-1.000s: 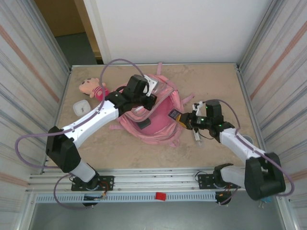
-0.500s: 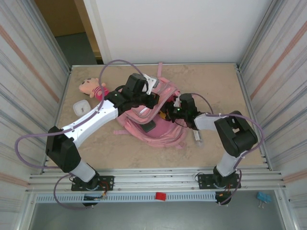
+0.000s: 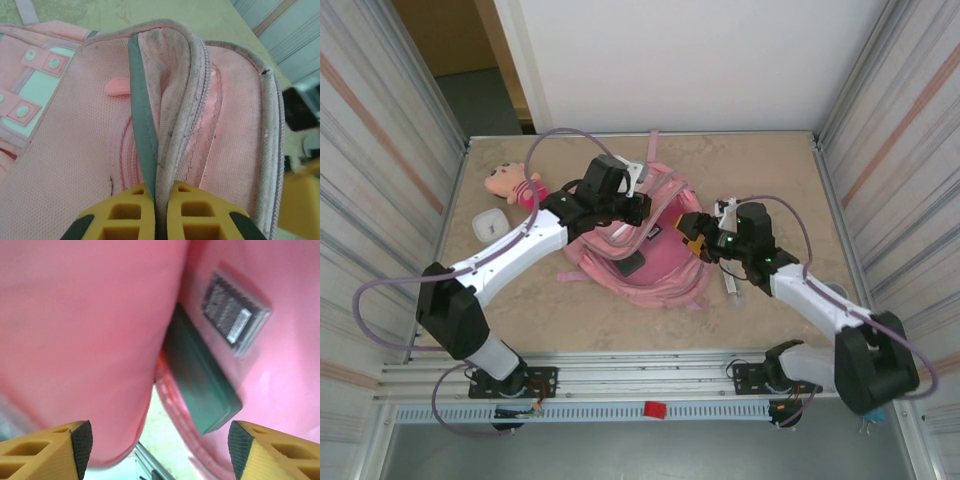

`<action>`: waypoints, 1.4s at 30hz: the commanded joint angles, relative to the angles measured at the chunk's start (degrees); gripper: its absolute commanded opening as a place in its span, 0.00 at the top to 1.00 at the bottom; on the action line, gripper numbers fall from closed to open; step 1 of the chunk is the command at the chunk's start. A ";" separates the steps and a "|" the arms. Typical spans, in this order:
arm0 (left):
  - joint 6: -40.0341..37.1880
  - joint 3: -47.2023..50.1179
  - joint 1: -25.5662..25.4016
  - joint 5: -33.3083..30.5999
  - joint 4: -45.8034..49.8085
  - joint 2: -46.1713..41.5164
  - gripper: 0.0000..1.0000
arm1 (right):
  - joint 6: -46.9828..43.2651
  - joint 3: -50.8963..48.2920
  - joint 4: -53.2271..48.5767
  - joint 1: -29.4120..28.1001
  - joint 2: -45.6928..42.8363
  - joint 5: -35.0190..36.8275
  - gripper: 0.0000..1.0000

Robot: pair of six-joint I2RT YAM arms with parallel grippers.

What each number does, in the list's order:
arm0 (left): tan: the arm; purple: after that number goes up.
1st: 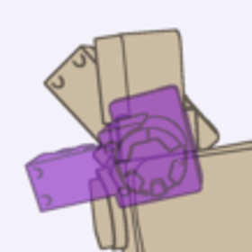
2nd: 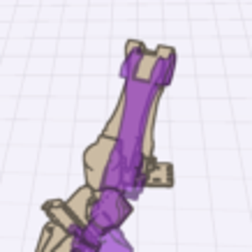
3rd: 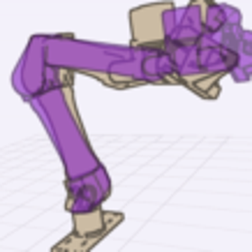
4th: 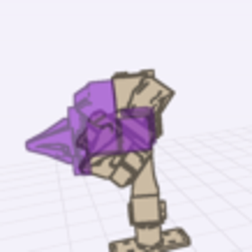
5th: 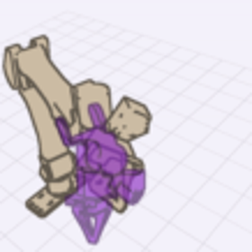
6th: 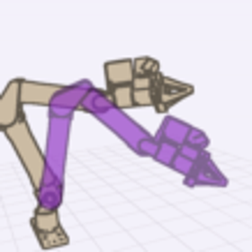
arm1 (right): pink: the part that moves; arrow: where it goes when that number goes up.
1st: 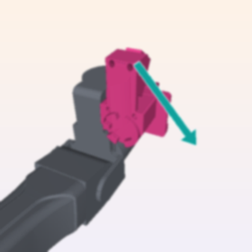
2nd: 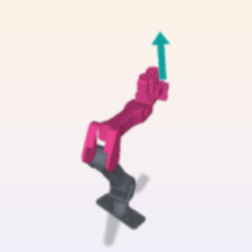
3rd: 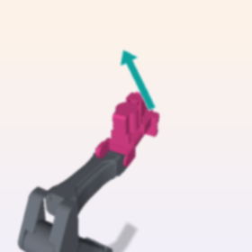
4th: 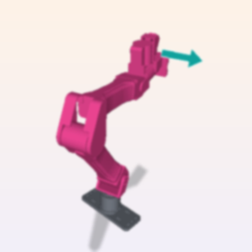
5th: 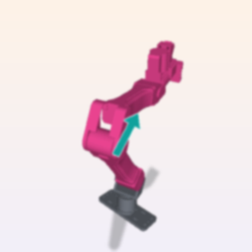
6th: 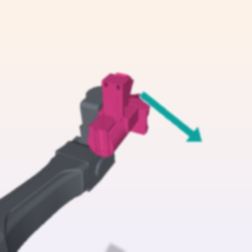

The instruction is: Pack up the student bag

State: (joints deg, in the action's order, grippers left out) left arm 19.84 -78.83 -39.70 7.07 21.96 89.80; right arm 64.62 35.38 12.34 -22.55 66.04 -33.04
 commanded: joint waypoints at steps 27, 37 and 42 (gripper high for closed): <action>33.79 16.93 -3.86 -11.88 -10.12 -13.77 0.85 | -16.87 11.65 -2.12 -9.98 15.01 -3.79 1.00; 20.09 22.46 0.76 -12.16 3.19 -21.29 0.35 | -21.09 18.62 -8.68 -3.82 15.47 -16.29 1.00; 19.38 36.29 4.43 -4.96 -1.33 -27.49 0.36 | -17.66 18.87 -5.92 -3.82 15.84 -16.02 1.00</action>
State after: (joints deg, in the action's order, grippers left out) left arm 42.15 -48.29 -35.81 -2.00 19.90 64.84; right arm 46.02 51.92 3.25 -26.52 81.78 -45.89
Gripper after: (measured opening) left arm 0.642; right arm 0.089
